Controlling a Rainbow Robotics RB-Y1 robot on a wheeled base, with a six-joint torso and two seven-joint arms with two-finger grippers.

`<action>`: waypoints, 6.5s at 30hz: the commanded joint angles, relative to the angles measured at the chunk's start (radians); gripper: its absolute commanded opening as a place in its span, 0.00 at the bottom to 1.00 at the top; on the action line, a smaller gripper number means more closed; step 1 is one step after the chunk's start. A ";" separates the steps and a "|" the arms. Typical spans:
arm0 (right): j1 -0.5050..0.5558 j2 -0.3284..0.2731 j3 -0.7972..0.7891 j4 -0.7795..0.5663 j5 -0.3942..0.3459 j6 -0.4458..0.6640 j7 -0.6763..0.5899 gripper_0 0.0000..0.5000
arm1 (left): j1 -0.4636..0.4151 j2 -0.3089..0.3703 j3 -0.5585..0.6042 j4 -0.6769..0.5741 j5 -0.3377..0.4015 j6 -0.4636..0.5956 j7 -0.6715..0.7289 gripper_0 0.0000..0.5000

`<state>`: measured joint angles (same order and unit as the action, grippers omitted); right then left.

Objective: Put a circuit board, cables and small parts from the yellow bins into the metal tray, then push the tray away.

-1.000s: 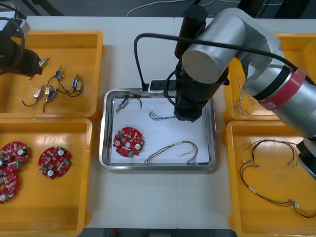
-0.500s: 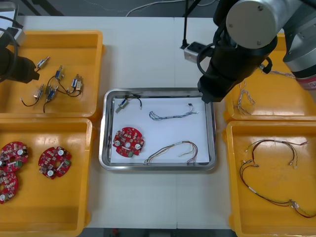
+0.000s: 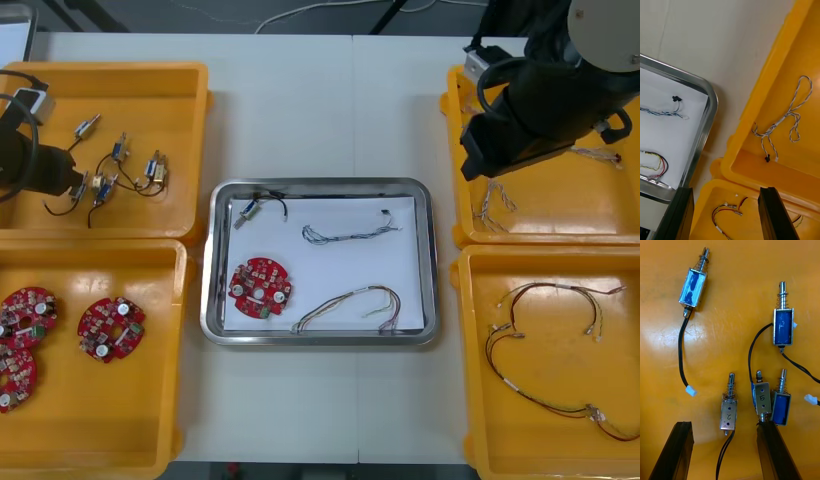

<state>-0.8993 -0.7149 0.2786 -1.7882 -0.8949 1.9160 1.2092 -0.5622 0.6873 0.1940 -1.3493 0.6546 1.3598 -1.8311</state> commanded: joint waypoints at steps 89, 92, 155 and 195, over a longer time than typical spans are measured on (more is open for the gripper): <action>0.668 -0.215 -0.496 -0.395 -0.047 0.004 -0.099 1.00 | -0.068 -0.046 -0.090 0.102 -0.116 -0.038 -0.034 0.79; 0.668 -0.215 -0.496 -0.395 -0.047 0.004 -0.099 1.00 | -0.070 -0.045 -0.090 0.108 -0.116 -0.038 -0.031 0.76; 0.668 -0.215 -0.496 -0.395 -0.047 0.004 -0.099 1.00 | -0.208 -0.015 -0.142 -0.264 -0.076 0.545 0.403 0.00; 0.668 -0.215 -0.496 -0.395 -0.047 0.004 -0.099 1.00 | -0.206 -0.322 -0.594 -0.452 -0.244 0.394 1.012 0.00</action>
<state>-0.2432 -0.8963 -0.1873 -2.1540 -0.9487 1.9164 1.0706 -0.7258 0.3931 -0.3586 -1.7969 0.4352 1.7875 -0.8427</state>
